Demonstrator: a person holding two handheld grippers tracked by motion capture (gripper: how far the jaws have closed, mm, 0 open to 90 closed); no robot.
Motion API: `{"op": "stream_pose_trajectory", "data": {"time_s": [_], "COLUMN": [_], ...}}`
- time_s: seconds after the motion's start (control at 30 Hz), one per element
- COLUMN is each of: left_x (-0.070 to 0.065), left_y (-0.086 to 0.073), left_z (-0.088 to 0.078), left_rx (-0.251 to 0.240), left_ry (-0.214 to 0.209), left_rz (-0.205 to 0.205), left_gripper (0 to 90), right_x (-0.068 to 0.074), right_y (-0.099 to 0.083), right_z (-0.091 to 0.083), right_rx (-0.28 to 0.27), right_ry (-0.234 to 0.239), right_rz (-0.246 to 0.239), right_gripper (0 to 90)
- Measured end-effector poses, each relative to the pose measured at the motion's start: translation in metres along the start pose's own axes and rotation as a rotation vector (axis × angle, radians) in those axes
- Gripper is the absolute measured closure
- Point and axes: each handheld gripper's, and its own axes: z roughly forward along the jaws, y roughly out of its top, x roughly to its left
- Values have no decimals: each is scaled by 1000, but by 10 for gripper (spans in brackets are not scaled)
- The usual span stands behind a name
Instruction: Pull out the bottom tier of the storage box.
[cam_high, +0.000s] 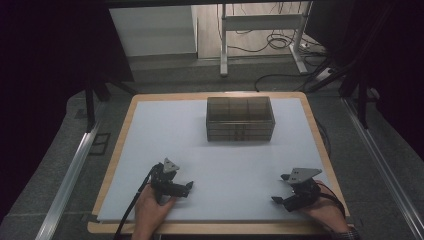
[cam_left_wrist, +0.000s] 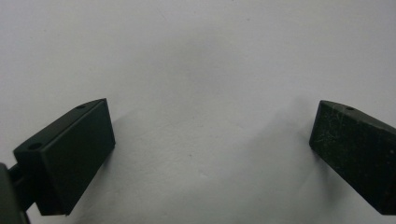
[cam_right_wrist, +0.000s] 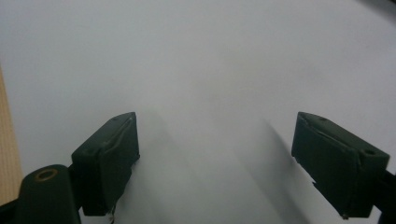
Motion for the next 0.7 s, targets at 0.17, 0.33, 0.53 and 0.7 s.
{"op": "stream_pose_trajectory", "data": {"time_s": [0.17, 0.33, 0.53, 0.7], "left_x": [0, 0, 0, 0], "left_y": [0, 0, 0, 0], "left_z": [0, 0, 0, 0], "left_rx": [0, 0, 0, 0], "left_ry": [0, 0, 0, 0], "left_rz": [0, 0, 0, 0], "left_gripper": [0, 0, 0, 0], "right_x": [-2, -3, -5, -6], "right_y": [7, 15, 23, 28], "right_z": [1, 2, 6, 10], "right_rx": [17, 27, 47, 42], "right_ry": [-26, -59, -85, -108], "right_rz": [-34, -63, -88, -103], "right_gripper": [196, 217, 228, 255]}}
